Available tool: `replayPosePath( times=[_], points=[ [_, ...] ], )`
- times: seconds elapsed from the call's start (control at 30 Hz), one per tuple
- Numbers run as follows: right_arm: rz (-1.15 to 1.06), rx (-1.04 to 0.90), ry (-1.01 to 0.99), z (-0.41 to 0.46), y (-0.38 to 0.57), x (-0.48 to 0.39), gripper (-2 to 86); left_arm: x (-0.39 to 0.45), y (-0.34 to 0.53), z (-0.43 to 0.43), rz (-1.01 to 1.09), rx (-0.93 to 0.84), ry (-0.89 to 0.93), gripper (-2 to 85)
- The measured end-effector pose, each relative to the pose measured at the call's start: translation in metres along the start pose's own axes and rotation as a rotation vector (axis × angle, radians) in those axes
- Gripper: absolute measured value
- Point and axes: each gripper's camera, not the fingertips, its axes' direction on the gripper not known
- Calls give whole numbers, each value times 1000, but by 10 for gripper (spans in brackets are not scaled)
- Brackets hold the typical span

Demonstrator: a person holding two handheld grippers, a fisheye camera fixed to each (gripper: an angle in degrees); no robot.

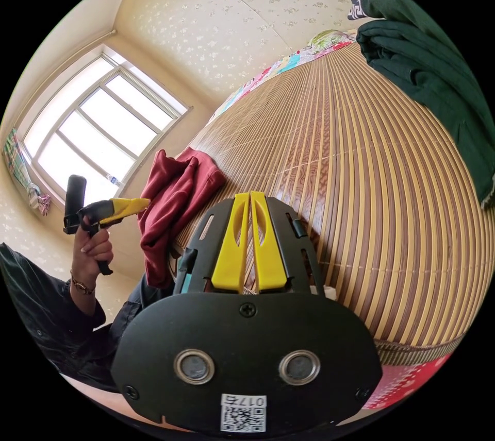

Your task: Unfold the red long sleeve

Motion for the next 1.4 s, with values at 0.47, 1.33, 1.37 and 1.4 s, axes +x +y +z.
replayPosePath(
  times=[0.47, 1.33, 1.37, 1.4],
  points=[
    [-12, 10, 2, -21, 1, -13, 5, -77, 38, -33, -2, -127, 180, 13],
    [-387, -8, -504, -167, 104, -176, 44, -269, 258, -469, 798, 1030, 1868, -7],
    [-402, 5, -590, -178, 122, -184, 56, -272, 258, -470, 799, 1038, 1915, -7],
    [-408, 15, -628, -183, 131, -187, 62, -272, 258, -470, 804, 1038, 1940, -7]
  ],
)
